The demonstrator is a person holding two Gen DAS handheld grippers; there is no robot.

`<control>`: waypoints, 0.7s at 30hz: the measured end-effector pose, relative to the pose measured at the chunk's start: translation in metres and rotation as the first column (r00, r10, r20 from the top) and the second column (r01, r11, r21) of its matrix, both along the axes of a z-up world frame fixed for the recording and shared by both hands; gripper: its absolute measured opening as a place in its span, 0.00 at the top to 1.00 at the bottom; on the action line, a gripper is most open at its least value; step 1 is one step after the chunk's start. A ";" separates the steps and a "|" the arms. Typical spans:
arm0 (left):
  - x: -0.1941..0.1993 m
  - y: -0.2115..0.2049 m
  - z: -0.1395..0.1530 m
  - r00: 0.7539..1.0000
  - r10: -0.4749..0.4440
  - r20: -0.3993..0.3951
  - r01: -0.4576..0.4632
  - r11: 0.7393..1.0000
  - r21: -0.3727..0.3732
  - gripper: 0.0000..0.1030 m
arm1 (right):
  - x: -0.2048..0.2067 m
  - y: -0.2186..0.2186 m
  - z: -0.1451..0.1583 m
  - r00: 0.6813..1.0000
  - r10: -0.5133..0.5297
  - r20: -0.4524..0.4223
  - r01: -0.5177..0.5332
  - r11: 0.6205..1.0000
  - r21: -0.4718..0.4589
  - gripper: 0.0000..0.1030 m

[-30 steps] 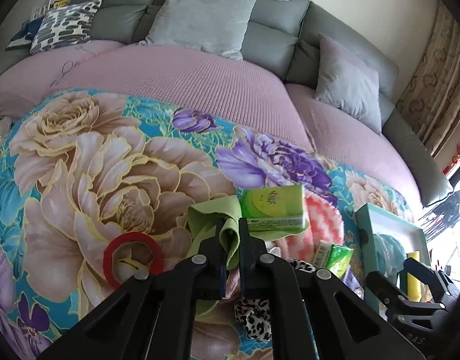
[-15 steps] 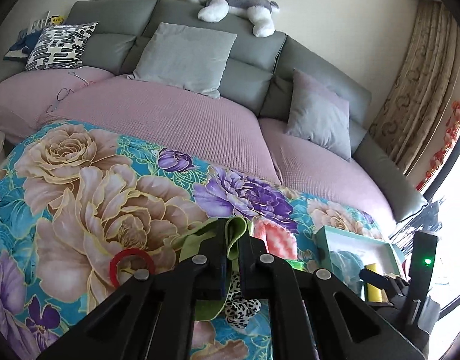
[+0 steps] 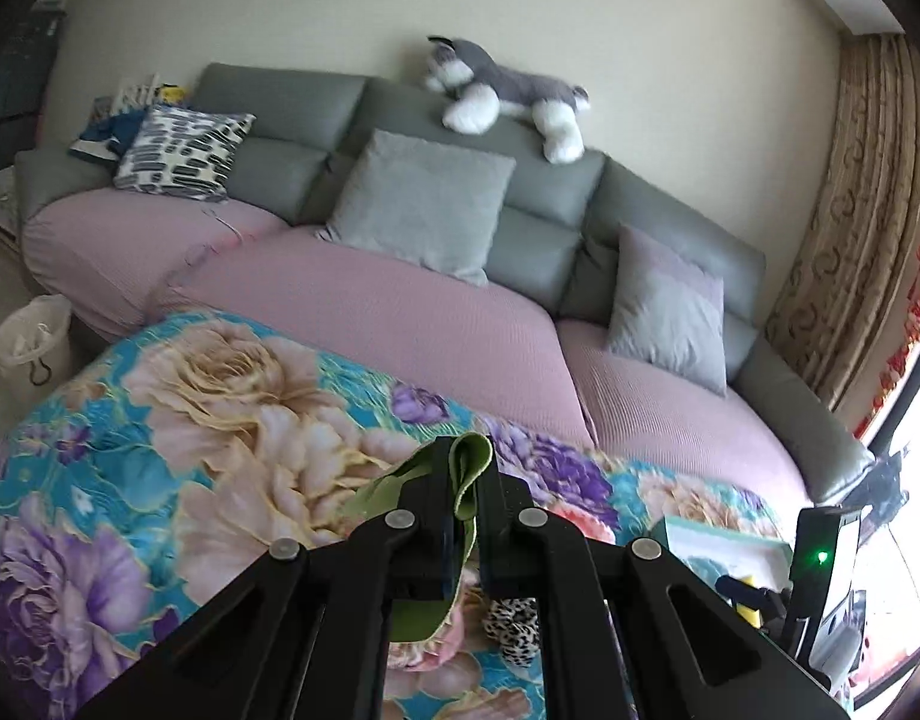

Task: Organize soft objects
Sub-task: 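Grasp the green tissue pack with the right gripper while the left gripper holds the cloth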

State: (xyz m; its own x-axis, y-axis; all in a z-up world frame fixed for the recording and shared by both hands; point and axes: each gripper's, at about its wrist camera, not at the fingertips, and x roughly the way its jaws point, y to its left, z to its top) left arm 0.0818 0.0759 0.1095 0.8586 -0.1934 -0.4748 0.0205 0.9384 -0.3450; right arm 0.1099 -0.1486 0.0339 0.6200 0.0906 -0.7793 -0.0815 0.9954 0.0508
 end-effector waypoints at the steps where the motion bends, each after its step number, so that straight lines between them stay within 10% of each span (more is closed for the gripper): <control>1: -0.001 0.003 0.001 1.000 0.014 0.002 -0.014 1.000 0.001 0.95 | 0.001 0.003 -0.002 1.000 0.006 -0.007 -0.006 1.000 0.001 0.00; 21: -0.002 0.045 -0.026 0.990 0.109 -0.085 -0.112 0.993 -0.038 0.95 | 0.012 0.015 -0.031 0.998 0.011 -0.065 -0.012 1.000 -0.021 0.00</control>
State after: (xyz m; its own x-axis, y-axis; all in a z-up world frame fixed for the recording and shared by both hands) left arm 0.0803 0.1208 0.0835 0.8338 -0.1210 -0.5387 -0.1127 0.9179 -0.3806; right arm 0.1215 -0.1341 0.0028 0.5669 0.0804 -0.8198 -0.0902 0.9953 0.0352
